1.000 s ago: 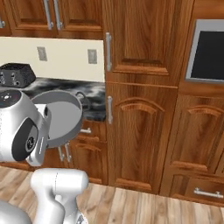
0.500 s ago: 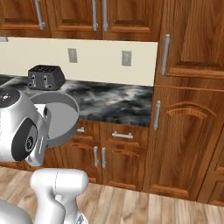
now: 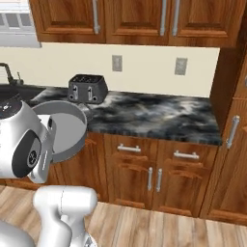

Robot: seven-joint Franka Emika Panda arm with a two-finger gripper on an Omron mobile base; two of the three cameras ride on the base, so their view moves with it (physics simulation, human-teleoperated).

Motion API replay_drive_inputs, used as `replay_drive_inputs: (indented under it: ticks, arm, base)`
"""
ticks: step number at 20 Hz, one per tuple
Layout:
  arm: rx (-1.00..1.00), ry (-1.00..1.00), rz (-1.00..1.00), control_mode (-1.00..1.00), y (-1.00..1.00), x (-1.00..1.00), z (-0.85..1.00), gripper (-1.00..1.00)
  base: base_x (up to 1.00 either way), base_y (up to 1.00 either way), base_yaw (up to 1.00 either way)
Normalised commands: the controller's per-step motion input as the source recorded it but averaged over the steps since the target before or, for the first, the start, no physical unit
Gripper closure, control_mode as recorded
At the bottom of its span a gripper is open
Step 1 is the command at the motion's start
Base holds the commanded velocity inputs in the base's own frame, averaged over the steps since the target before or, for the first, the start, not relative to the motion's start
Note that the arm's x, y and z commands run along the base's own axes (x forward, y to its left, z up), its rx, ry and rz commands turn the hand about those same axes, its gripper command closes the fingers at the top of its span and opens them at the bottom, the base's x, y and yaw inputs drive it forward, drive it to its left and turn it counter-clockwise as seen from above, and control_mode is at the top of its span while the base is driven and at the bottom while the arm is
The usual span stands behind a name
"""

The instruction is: Move the pot and pan from the stove into the sink.

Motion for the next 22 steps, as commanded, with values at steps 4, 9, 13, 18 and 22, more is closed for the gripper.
replay_drive_inputs:
  ticks: [4, 9, 13, 18, 22]
  arm:
    - [0.00, 0.00, 0.00, 1.00, 0.00, 0.00, 0.00, 1.00]
    - [0.00, 0.00, 0.00, 1.00, 0.00, 0.00, 0.00, 1.00]
    - [0.00, 0.00, 0.00, 1.00, 0.00, 0.00, 0.00, 1.00]
    - [0.00, 0.00, 0.00, 1.00, 0.00, 0.00, 0.00, 1.00]
    - [0.00, 0.00, 0.00, 1.00, 0.00, 0.00, 0.00, 1.00]
  base:
    - [0.00, 1.00, -0.06]
    - [0.00, 1.00, -0.06]
    - [0.00, 1.00, -0.06]
    - [0.00, 1.00, -0.06]
    - [0.00, 0.98, -0.06]
